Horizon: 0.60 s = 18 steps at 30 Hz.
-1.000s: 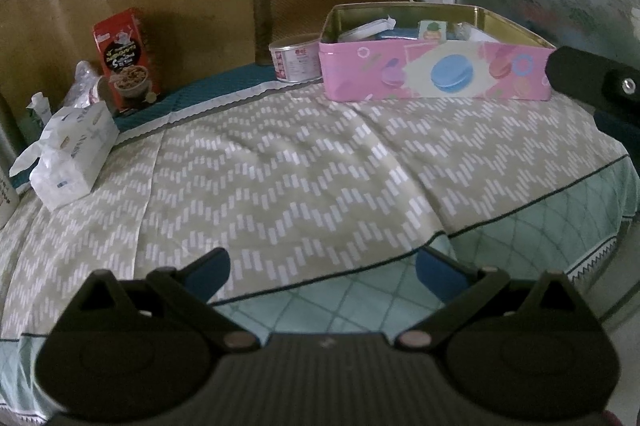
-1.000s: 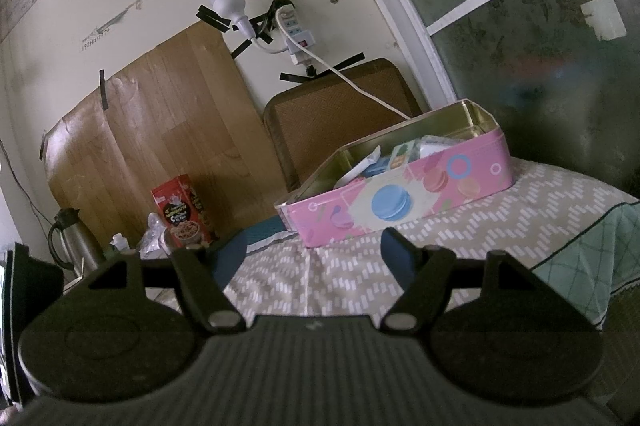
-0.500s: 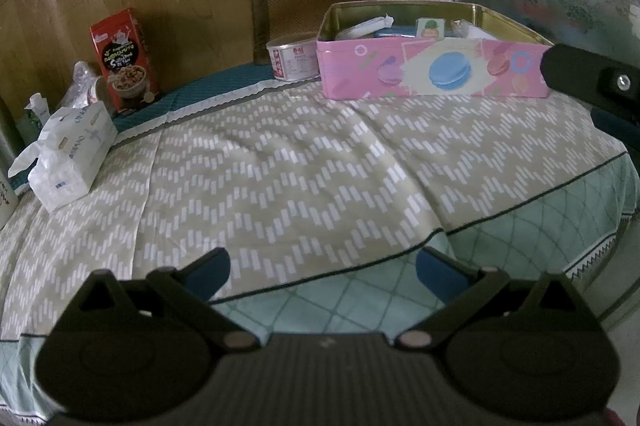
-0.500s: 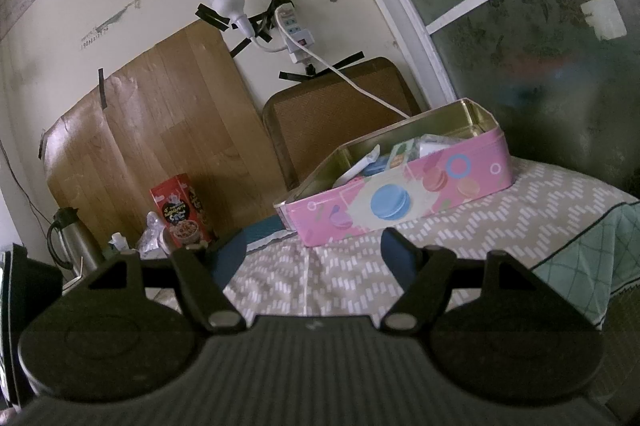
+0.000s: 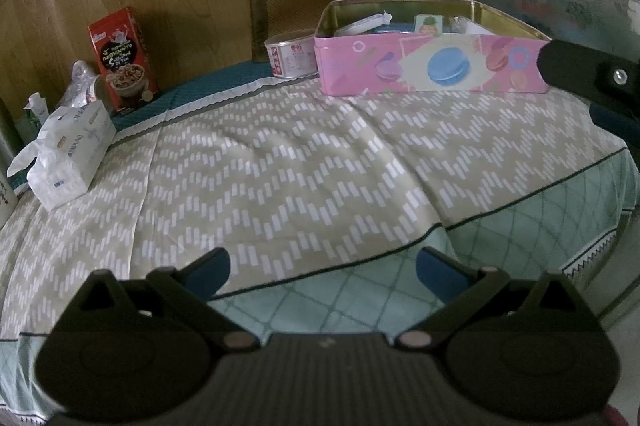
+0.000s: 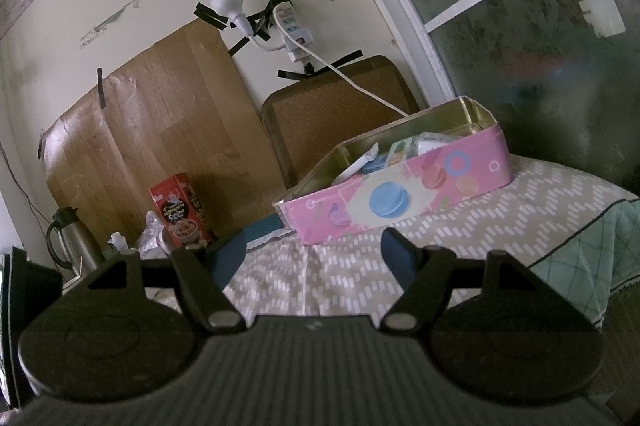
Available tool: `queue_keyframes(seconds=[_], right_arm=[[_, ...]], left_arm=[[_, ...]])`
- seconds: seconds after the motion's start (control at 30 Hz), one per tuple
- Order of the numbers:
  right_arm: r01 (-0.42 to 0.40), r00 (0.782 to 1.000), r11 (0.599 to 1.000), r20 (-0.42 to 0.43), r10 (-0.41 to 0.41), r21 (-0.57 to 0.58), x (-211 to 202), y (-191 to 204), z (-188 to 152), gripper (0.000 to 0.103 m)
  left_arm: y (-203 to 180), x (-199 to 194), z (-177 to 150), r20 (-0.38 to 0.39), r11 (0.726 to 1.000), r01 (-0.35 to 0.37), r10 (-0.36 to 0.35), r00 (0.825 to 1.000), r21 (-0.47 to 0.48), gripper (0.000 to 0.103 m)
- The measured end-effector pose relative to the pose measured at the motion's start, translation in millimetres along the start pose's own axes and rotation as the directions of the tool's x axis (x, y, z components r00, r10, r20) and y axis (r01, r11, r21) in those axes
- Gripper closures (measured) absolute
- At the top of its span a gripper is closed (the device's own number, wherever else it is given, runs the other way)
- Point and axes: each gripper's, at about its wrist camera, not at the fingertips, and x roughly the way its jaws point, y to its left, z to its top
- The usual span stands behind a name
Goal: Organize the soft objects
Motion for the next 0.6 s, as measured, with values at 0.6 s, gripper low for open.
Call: queue_keyframes(seconds=[0.6], right_arm=[[0.010,1.000,1.000,0.001,-0.010,0.000,-1.9,4.0,-3.5,0.027]], left_arm=[[0.3,0.4,-0.6,0.000,1.000,0.001,-0.001,1.000,0.001,0.000]])
